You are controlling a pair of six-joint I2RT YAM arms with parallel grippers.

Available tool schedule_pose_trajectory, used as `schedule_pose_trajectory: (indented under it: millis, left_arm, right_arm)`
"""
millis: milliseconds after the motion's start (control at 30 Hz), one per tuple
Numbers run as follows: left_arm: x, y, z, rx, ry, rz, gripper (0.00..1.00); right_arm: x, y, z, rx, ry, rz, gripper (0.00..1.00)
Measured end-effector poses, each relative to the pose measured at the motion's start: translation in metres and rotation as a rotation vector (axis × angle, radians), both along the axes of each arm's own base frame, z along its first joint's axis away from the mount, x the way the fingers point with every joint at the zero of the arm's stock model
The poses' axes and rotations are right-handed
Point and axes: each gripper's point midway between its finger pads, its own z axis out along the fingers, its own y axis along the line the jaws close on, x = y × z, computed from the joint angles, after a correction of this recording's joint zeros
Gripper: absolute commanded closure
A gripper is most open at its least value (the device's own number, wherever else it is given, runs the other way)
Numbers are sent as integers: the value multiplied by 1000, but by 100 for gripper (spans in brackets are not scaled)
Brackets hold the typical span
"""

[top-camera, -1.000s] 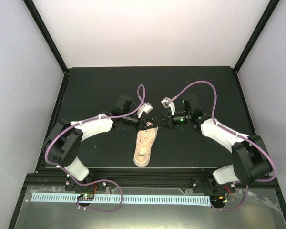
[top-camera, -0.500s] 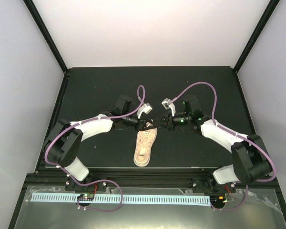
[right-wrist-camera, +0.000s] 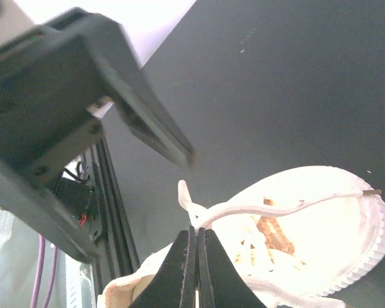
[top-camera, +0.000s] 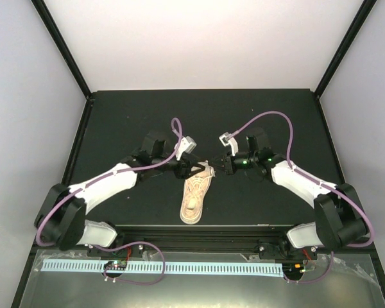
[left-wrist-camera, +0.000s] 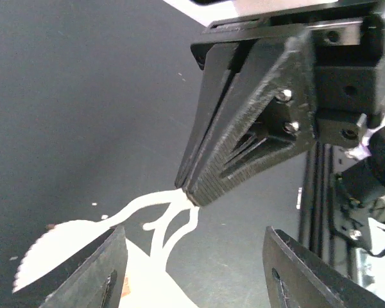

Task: Tie the shoes

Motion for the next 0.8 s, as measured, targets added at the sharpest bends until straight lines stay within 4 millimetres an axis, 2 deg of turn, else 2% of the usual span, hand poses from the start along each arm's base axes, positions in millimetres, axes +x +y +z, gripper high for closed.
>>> schedule_pose_trajectory:
  millis: [100, 200, 267, 367, 467, 633, 800]
  left_arm:
    - [0, 16, 14, 14, -105, 76, 40]
    - [-7, 31, 18, 22, -182, 137, 51]
    - [-17, 35, 16, 9, -215, 148, 58]
    - [-32, 31, 2, 8, -221, 131, 62]
    - [-39, 21, -15, 30, -192, 113, 65]
    - [-36, 6, -40, 72, -146, 131, 66]
    - [-20, 1, -57, 95, -124, 200, 65]
  right_arm:
    - [4, -2, -2, -23, 42, -43, 98]
    - [8, -4, -1, -31, 72, -75, 98]
    - [9, -4, -1, -37, 95, -97, 98]
    - [11, -5, -1, -39, 127, -125, 98]
    - [10, -6, 2, -31, 157, -141, 98]
    - [10, -6, 12, -11, 171, -156, 98]
    - [9, -7, 17, -1, 173, -161, 98]
